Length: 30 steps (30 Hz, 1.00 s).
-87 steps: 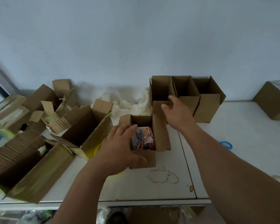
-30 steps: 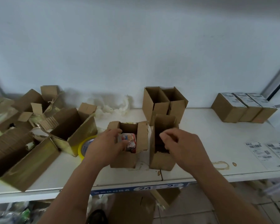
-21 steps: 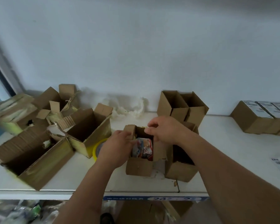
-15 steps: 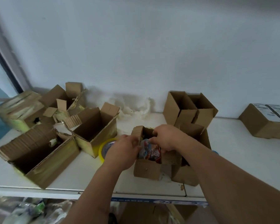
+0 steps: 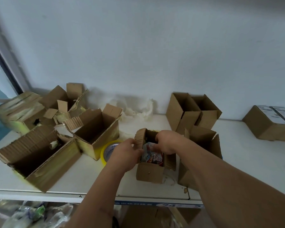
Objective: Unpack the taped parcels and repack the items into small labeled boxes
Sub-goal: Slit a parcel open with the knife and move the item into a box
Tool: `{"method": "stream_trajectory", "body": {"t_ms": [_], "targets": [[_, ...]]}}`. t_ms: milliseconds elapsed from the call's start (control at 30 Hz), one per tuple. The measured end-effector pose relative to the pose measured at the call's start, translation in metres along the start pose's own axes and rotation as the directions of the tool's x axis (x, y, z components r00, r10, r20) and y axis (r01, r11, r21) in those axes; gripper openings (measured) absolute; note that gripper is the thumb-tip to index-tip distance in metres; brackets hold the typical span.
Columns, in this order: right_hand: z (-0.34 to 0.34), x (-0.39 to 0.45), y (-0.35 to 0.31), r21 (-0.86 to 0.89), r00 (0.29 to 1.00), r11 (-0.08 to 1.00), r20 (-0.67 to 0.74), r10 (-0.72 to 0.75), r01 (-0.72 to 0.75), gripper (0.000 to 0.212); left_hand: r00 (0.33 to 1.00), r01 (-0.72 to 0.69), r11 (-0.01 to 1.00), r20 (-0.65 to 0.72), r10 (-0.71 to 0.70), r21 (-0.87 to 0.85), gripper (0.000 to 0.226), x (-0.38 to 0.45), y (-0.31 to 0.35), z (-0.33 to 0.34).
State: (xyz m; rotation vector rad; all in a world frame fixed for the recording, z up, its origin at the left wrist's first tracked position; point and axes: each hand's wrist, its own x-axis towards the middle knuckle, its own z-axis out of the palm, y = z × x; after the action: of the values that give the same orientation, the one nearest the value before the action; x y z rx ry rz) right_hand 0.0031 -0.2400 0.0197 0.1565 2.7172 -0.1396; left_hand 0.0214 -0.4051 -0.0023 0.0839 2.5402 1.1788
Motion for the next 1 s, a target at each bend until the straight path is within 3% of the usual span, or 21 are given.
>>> {"method": "stream_trajectory", "body": {"t_ms": [233,400,700,867,1000], "targets": [[0.009,0.000,0.001,0.062,0.988,0.998,-0.155,-0.017,0.027,0.018,0.996,0.088,0.988,0.041,-0.084,-0.129,0.052,0.002,-0.002,0.000],[0.003,-0.004,0.003,0.128,0.977,0.989,-0.205,-0.053,0.081,0.016,0.995,0.086,0.977,-0.035,-0.094,-0.194,0.053,0.004,-0.003,-0.001],[-0.026,-0.017,0.004,0.198,0.965,0.972,-0.253,-0.076,0.128,0.006,0.988,0.062,0.987,-0.130,-0.082,-0.151,0.062,-0.001,-0.004,-0.008],[-0.059,-0.047,0.020,0.427,0.954,0.889,-0.298,-0.032,0.163,0.007,0.982,0.071,0.982,-0.159,-0.099,-0.174,0.060,0.000,-0.004,-0.009],[-0.073,-0.085,0.050,0.524,0.924,0.836,-0.379,0.059,0.162,0.006,0.986,0.064,0.998,-0.158,-0.060,0.018,0.058,-0.005,0.001,-0.010]]}}
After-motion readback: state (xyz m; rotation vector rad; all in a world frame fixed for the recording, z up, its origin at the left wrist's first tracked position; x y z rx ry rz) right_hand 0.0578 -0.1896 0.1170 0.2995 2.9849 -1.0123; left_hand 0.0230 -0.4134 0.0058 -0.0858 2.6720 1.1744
